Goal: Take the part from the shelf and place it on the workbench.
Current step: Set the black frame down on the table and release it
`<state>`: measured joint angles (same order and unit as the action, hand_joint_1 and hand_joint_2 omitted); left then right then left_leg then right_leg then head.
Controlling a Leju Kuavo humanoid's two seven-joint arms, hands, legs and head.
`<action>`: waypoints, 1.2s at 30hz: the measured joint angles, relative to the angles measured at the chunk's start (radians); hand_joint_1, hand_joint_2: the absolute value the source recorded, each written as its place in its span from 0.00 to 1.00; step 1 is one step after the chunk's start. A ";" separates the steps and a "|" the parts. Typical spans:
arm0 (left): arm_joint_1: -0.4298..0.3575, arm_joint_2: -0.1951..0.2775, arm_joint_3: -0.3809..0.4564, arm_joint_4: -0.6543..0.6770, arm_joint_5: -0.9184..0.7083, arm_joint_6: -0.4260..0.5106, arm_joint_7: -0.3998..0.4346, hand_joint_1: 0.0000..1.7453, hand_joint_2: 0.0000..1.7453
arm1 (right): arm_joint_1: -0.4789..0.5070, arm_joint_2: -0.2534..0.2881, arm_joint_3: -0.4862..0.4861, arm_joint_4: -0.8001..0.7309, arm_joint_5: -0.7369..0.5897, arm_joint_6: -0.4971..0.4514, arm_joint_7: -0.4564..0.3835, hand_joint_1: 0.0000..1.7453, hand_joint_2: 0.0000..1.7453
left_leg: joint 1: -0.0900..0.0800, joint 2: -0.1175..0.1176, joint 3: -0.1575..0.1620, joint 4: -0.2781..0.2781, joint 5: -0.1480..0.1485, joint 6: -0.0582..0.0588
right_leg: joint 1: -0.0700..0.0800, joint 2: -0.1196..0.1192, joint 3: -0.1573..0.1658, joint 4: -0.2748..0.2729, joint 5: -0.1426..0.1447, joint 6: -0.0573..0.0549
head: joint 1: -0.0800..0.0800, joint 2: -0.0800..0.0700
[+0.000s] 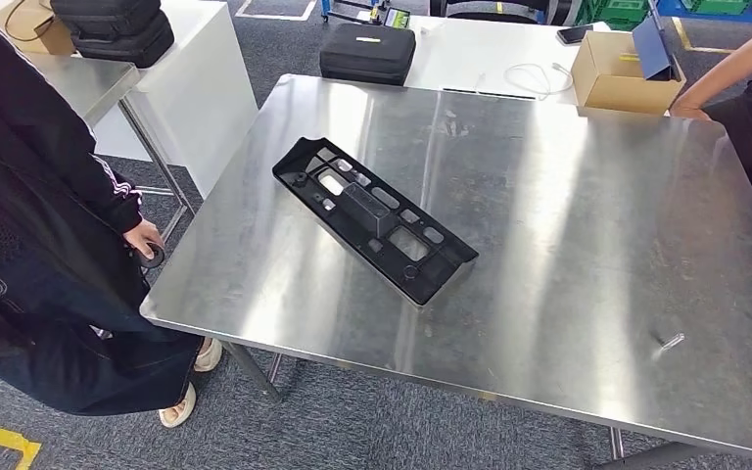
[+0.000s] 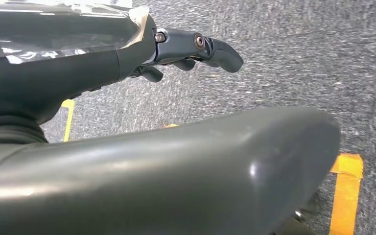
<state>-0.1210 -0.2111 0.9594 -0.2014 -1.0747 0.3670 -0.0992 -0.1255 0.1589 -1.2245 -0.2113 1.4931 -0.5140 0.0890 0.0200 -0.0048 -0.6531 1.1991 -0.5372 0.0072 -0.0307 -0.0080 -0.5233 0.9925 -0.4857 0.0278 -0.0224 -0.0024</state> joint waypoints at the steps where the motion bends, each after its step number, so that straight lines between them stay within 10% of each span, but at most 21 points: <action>1: -0.001 0.000 0.000 0.000 -0.002 0.000 0.000 0.00 0.00 | 0.000 0.000 0.000 0.000 -0.001 -0.002 -0.001 0.00 0.00 | -0.001 0.001 0.046 -0.077 0.024 0.005 | 0.001 0.000 0.001 0.000 0.000 0.002 | 0.000 0.000; 3: -0.004 0.000 -0.001 0.000 -0.003 0.000 0.000 0.00 0.00 | 0.000 0.000 0.000 0.000 -0.005 -0.005 -0.002 0.00 0.00 | -0.006 0.000 0.102 -0.176 0.050 0.013 | 0.006 0.000 0.000 0.001 0.002 0.008 | 0.001 0.000; 7: -0.007 -0.001 -0.002 0.000 -0.004 -0.003 0.003 0.00 0.00 | 0.000 -0.004 0.000 0.000 -0.015 -0.013 -0.008 0.00 0.00 | -0.016 0.001 0.099 -0.197 0.064 0.035 | 0.005 0.001 -0.011 0.008 -0.001 0.030 | 0.002 0.000; 10: -0.012 -0.002 -0.003 0.000 -0.007 -0.004 0.005 0.00 0.00 | 0.000 -0.007 0.000 0.000 -0.017 -0.016 -0.015 0.00 0.00 | -0.017 0.004 0.090 -0.206 0.080 0.056 | 0.006 0.003 -0.052 0.100 -0.068 0.020 | 0.005 0.000; 17: -0.014 -0.003 -0.003 0.000 -0.008 -0.005 0.006 0.00 0.00 | 0.001 -0.010 0.000 0.000 -0.017 -0.016 -0.017 0.00 0.00 | -0.023 0.004 0.070 -0.206 0.092 0.064 | 0.010 0.004 -0.110 0.260 -0.140 0.014 | 0.008 0.000; 21: -0.016 -0.005 -0.003 0.000 -0.007 -0.007 0.009 0.00 0.00 | -0.001 -0.016 0.000 0.000 -0.017 -0.020 -0.019 0.00 0.00 | -0.035 0.000 0.037 -0.196 0.132 0.040 | 0.016 0.008 0.071 -0.020 -0.054 0.021 | 0.007 0.000; 23: -0.016 -0.005 -0.003 0.000 -0.004 -0.011 0.009 0.00 0.00 | -0.002 -0.016 0.000 0.001 -0.015 -0.022 -0.019 0.00 0.00 | -0.033 0.000 0.021 -0.172 0.107 0.026 | 0.010 0.006 0.057 -0.023 -0.037 0.001 | 0.005 0.000; 25: -0.016 -0.004 -0.003 0.000 -0.002 -0.015 0.008 0.00 0.00 | -0.003 -0.016 0.000 0.001 -0.012 -0.023 -0.017 0.00 0.00 | -0.026 0.000 -0.013 -0.073 0.019 0.012 | 0.005 0.002 0.041 -0.024 -0.022 -0.014 | 0.001 0.000; 28: -0.015 -0.003 -0.003 0.000 -0.001 -0.019 0.008 0.00 0.00 | -0.001 -0.016 0.001 0.001 -0.010 -0.025 -0.013 0.00 0.00 | -0.012 0.001 -0.050 0.094 -0.069 -0.005 | 0.006 -0.003 0.020 -0.020 -0.004 -0.013 | -0.001 0.000; 33: -0.017 -0.003 -0.003 0.000 -0.001 -0.019 0.006 0.00 0.00 | -0.003 -0.017 0.001 0.001 -0.009 -0.026 -0.012 0.00 0.00 | 0.001 0.000 0.138 -0.159 0.021 -0.011 | 0.003 -0.004 -0.002 -0.003 0.010 0.005 | -0.001 0.000; 36: -0.017 -0.002 -0.003 0.000 0.001 -0.021 0.003 0.00 0.00 | -0.004 -0.017 0.001 0.001 -0.008 -0.030 -0.012 0.00 0.00 | -0.009 -0.004 0.145 -0.195 0.028 0.009 | 0.007 -0.003 -0.013 -0.004 0.025 0.028 | -0.001 0.000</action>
<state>-0.1378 -0.2132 0.9563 -0.2014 -1.0742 0.3464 -0.0965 -0.1298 0.1416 -1.2231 -0.2102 1.4849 -0.5441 0.0771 0.0108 -0.0084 -0.5082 1.0037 -0.5088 0.0158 -0.0240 -0.0114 -0.5361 0.9890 -0.4604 0.0554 -0.0236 -0.0023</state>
